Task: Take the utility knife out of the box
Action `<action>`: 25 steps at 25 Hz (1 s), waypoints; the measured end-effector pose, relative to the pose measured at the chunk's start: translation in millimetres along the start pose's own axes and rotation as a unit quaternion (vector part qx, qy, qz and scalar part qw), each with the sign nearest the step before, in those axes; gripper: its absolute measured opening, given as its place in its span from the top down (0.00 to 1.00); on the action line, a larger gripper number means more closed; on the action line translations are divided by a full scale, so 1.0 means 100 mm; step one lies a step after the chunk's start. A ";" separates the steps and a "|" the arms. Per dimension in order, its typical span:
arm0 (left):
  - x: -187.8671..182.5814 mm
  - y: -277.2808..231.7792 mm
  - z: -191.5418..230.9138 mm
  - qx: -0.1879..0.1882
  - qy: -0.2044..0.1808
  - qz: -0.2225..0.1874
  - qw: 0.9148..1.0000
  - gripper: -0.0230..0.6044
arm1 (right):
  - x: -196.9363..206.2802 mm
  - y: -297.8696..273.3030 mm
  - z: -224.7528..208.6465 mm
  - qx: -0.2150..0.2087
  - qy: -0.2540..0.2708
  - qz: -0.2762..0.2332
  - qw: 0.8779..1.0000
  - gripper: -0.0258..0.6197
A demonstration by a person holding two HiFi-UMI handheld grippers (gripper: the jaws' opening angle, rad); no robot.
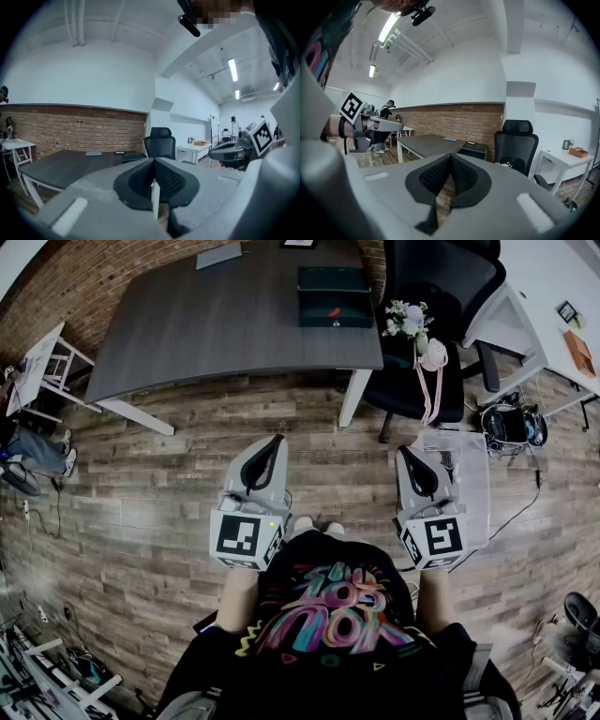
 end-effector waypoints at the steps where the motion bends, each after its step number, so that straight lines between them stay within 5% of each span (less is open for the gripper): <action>1: -0.01 0.02 -0.02 0.000 -0.003 0.000 1.000 0.96 | 0.00 0.02 -0.01 0.003 -0.004 -0.001 1.000 0.96; 15: 0.09 0.26 -0.30 -0.031 -0.005 0.007 0.999 0.96 | 0.17 0.28 -0.02 -0.021 -0.011 -0.007 1.000 0.96; 25: 0.16 0.01 -0.02 -0.035 0.010 0.007 0.999 0.96 | 0.26 -0.05 -0.08 -0.022 -0.013 0.014 1.000 0.96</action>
Point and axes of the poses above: the fingertips, and each gripper's own axes: y backward along the fingers, z to its left, x out of its underside, the point moved 1 cm from there along y, backward along the fingers, and after that the axes turned 6 degrees about -y, right-handed, at the moved point
